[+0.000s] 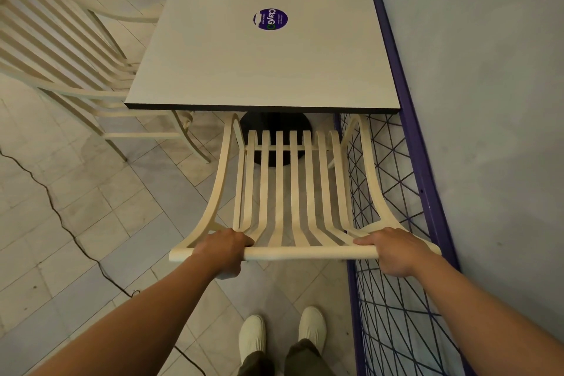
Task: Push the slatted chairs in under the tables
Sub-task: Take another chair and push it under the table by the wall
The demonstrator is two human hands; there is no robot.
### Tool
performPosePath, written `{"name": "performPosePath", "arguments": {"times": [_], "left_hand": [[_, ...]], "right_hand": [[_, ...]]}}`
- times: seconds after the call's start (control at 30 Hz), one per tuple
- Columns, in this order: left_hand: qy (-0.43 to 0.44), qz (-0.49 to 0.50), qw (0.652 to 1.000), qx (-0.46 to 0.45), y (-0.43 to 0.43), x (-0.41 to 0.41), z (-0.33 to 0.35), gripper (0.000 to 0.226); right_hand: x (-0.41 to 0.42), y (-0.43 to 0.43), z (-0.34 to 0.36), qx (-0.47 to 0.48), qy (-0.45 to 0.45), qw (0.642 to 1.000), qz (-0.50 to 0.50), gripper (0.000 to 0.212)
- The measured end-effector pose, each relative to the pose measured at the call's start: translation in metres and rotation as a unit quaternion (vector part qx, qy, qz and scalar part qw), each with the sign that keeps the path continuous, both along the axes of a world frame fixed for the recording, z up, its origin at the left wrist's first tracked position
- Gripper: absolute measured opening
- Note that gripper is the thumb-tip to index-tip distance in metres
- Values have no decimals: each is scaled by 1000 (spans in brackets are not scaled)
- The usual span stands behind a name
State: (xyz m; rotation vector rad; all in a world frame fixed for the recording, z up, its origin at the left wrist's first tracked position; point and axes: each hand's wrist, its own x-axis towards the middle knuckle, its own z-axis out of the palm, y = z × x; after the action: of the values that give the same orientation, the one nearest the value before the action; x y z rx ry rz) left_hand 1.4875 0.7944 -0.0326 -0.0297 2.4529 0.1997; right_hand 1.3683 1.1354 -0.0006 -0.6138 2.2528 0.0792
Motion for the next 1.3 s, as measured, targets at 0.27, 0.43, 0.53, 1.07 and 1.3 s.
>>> {"name": "performPosePath", "arguments": {"times": [0.27,0.43,0.53,1.07,1.3], "left_hand": [[-2,4,1000,5,1,-1,3,54],[-1,14,1000,6,1,0,4,52],[-7,5,1000,2,1,-1,5,53],[-17,-5,1000,14,1,3,1,55],[-17,0,1000,7,-3,-4,4,53]], "right_hand": [[1,0,1,-7,7,1000,-2,71],[2,1,0,-4,8,1000,-11,72],[2,2,-2,-1,8,1000,-13,74],[6,4,-5,-2,4,1000,-11,71],[-1,-2,-3,-3,10,1000,-3,69]]}}
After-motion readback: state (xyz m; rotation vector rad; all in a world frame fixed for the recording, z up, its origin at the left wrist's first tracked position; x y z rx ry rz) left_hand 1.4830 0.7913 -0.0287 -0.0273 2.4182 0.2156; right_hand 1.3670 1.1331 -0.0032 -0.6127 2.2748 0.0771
